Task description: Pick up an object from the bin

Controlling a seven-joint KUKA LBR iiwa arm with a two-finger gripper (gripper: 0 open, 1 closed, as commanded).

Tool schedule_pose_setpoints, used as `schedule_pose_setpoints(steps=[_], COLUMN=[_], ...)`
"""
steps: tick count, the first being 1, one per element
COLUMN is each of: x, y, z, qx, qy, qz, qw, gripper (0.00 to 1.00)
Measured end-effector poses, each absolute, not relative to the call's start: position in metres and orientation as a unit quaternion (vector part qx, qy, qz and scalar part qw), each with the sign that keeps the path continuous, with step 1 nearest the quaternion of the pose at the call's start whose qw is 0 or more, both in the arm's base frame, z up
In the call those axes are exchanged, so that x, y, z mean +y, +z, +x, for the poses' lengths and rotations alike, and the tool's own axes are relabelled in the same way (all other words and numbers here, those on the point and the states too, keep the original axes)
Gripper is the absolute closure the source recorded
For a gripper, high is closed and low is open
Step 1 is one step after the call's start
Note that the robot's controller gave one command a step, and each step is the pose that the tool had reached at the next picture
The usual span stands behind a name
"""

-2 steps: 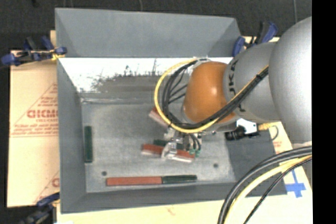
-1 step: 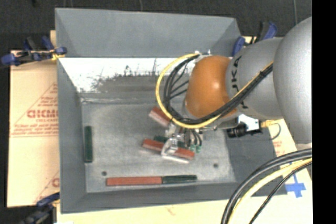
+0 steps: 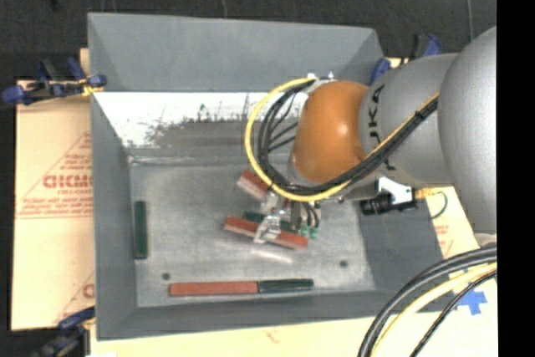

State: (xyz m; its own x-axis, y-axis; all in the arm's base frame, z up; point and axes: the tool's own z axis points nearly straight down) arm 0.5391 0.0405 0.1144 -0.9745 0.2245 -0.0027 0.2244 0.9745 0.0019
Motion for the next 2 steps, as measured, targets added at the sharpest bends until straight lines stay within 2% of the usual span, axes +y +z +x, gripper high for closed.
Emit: schedule_pose_setpoints(steps=[1, 2], x=[0.039, 0.037], y=[0.13, 0.181], z=[0.537, 0.547], qx=[0.994, 0.994], qy=[0.001, 0.0], qz=[0.113, 0.11], qw=[0.001, -0.002], gripper=[1.0, 1.0])
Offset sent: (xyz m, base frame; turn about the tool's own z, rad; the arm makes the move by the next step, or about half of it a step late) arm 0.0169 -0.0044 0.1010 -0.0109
